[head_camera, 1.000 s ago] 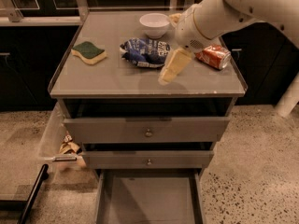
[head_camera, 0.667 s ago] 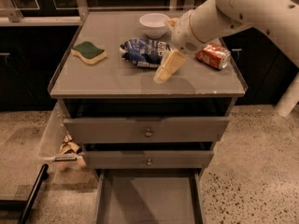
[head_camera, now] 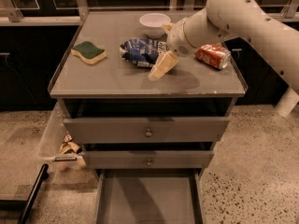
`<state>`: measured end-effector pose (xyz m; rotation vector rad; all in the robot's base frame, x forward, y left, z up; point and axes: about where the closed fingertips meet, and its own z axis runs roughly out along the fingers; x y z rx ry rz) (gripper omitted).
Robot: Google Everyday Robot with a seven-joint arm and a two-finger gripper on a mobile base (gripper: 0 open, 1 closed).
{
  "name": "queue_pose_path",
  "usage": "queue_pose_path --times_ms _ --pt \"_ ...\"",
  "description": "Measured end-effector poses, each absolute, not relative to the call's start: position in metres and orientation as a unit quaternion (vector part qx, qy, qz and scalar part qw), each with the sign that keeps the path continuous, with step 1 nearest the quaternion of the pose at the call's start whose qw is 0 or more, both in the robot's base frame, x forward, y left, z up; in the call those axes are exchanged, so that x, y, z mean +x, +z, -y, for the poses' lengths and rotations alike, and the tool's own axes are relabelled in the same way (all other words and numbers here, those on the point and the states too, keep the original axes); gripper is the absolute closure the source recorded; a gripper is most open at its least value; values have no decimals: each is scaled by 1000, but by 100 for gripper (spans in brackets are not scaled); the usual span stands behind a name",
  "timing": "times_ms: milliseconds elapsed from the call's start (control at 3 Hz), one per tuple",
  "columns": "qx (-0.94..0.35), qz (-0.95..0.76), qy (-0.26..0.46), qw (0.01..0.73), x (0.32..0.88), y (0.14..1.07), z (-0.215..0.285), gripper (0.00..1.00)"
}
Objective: Place blue chip bag into bottom drawer
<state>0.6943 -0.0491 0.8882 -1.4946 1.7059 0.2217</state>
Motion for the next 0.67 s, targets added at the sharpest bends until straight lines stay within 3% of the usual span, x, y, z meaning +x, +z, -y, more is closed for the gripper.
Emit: queue_pose_path --times_ms 667 --pt "-587 -679 114 426 729 884 33 0"
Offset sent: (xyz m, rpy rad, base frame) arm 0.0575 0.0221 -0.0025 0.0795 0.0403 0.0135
